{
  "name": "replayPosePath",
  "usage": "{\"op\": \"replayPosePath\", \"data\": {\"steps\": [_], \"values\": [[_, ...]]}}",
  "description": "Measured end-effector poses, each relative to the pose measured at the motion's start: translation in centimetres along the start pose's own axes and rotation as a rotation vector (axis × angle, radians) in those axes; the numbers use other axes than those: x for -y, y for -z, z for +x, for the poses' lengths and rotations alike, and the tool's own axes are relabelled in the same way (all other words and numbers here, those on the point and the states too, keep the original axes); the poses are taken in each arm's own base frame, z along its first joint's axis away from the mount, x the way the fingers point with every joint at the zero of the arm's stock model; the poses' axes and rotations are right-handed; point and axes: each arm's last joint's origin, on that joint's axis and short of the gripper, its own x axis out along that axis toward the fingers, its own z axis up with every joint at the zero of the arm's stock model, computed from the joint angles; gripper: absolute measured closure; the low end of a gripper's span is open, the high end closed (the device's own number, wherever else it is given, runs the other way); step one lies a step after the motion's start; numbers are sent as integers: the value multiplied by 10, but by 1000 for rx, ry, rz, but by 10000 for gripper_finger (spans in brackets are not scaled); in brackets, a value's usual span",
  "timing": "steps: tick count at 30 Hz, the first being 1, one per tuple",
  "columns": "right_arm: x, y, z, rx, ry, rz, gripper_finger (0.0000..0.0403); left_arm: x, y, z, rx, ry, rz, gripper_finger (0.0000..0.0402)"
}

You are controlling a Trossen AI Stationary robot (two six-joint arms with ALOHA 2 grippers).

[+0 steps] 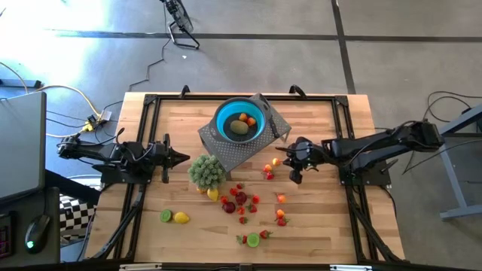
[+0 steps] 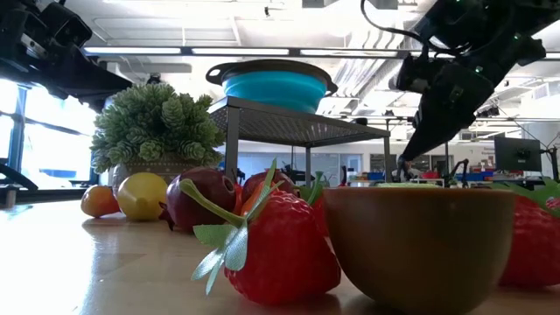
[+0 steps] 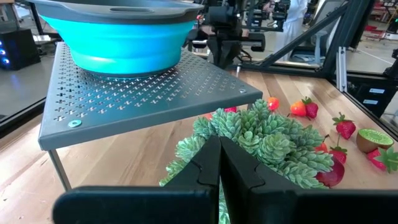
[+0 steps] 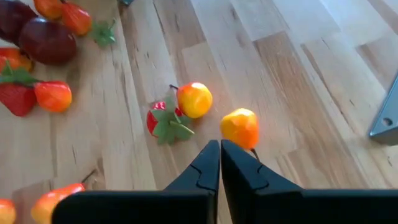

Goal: Pick & Place Fruit
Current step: Put the pear into the blue strainer bowl on the shelf

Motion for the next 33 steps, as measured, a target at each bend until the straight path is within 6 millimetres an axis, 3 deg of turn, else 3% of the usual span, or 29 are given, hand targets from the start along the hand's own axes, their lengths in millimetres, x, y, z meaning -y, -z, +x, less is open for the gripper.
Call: {"op": "replayPosePath", "data": {"steps": [3, 12, 18, 22, 33], "values": [[0, 2, 5, -24, 8, -5, 357, 0, 0, 0, 0, 0, 0, 401], [1, 9, 21, -86, 55, -53, 188, 0, 0, 0, 0, 0, 0, 401], [1, 7, 27, -72, 55, -93, 106, 0, 0, 0, 0, 0, 0, 401], [1, 9, 33, -87, 60, -162, 82, 0, 0, 0, -1, 0, 0, 401], [6, 11, 55, -84, 128, -262, 78, 0, 0, 0, -1, 0, 0, 401]]}}
